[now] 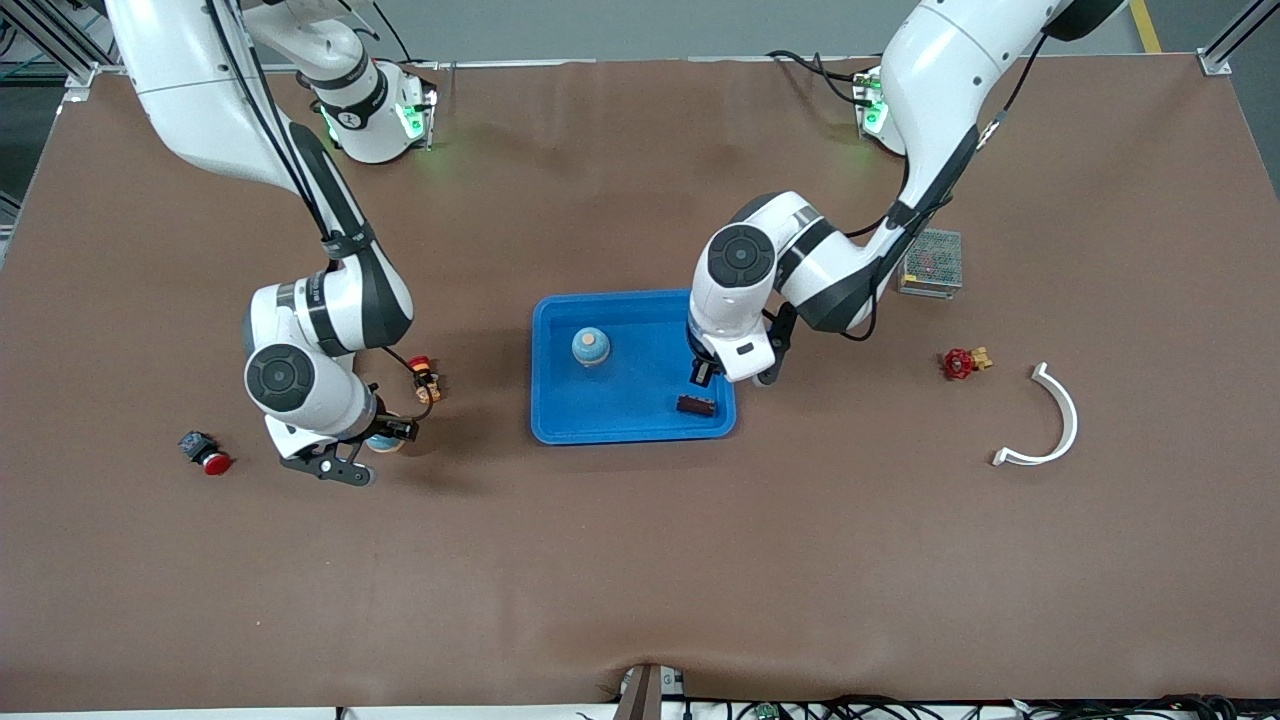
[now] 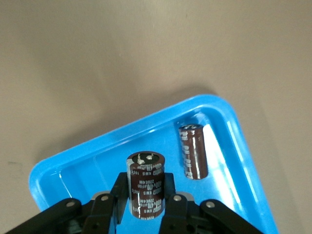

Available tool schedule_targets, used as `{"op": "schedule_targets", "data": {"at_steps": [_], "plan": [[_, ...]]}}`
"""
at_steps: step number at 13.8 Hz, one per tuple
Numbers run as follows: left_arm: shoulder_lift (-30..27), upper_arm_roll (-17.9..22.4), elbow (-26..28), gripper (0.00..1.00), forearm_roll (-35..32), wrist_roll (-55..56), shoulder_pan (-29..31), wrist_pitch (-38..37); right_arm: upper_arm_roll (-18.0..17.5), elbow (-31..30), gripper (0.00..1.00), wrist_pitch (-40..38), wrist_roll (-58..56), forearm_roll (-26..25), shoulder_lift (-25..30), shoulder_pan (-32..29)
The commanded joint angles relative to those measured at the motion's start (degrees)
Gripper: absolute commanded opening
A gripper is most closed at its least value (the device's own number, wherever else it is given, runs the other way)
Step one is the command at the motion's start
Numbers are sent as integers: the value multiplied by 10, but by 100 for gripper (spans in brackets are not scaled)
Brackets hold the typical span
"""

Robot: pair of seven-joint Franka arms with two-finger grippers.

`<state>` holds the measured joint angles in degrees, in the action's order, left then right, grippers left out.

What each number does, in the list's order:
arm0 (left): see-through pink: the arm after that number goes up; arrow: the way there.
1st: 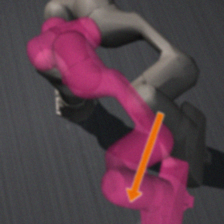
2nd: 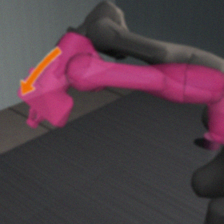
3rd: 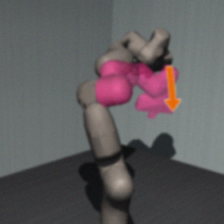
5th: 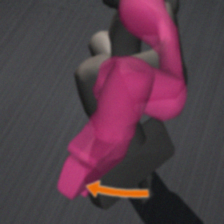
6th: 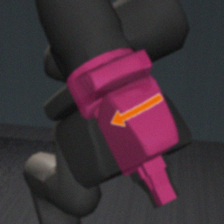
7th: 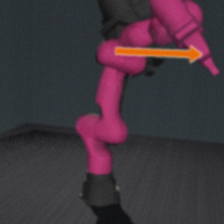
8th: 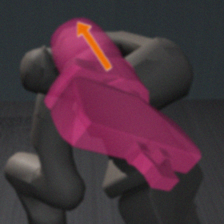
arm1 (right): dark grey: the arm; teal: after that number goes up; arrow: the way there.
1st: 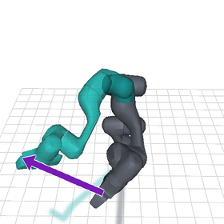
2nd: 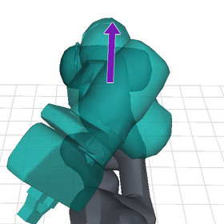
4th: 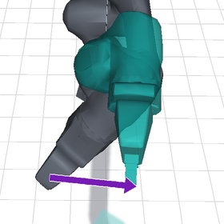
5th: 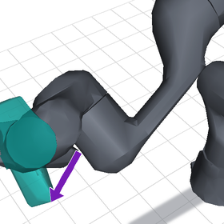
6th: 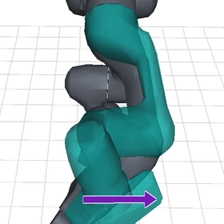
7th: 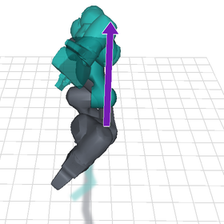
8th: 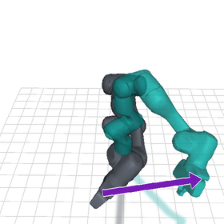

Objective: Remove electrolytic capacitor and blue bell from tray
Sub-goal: 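Carry the bell with the right gripper while the left gripper lifts the capacitor, then lower the bell with the right gripper while the left gripper carries the capacitor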

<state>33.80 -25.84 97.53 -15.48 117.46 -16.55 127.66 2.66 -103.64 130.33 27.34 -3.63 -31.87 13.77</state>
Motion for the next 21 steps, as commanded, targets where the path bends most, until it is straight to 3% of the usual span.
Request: {"op": "schedule_targets", "data": {"at_steps": [1, 11, 16, 21], "plan": [[-31, -4, 6, 0, -6, 14, 15, -36, -8, -47, 0, 33, -34, -12, 27, -24], [-107, -11, 33, 0, 12, -89, 70, -151, -9, -129, 0, 154, -98, -13, 32, -67], [-152, -13, 57, 0, 69, -211, 124, -206, -9, -138, 0, 166, -101, -13, 34, -68], [-181, -13, 94, 0, 80, -338, 176, -250, -10, -139, 0, 166, -101, -12, 34, -74]]}}
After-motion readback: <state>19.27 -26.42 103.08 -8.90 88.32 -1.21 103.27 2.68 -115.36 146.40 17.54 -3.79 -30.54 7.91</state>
